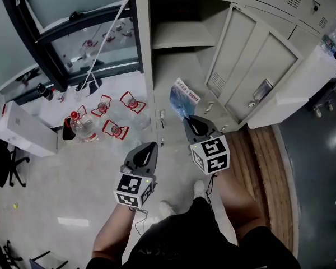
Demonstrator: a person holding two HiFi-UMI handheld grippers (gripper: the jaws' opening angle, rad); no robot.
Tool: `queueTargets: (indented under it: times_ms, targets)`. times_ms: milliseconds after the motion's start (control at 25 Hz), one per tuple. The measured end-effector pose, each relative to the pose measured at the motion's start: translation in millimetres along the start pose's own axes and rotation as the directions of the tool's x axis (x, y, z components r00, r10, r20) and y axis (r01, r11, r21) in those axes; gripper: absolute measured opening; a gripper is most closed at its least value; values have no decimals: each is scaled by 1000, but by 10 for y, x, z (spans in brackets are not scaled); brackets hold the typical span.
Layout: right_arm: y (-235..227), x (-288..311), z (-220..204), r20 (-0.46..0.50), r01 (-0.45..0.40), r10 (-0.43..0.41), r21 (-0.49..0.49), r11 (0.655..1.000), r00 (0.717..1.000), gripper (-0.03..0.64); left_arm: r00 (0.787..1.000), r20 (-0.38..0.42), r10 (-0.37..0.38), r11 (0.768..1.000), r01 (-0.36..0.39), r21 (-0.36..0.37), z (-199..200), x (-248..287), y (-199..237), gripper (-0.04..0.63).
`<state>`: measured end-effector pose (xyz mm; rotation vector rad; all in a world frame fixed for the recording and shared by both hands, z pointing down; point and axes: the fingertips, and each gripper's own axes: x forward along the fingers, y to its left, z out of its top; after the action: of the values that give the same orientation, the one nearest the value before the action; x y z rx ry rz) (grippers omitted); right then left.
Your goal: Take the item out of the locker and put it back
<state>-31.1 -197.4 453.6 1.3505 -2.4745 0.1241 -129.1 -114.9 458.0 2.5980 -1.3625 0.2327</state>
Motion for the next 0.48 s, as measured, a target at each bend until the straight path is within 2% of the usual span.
queueTargets:
  times_ms: [240,480]
  targets:
    - [97,-265,-12,21,-30,29,43,999,999,17,1000,15,12,1000,-12,-4,31,7,-56,3]
    - [31,-566,-110,39,-69,67,64,996,997,15,999,17,29,1000,-29,-7,55,93,-323,3]
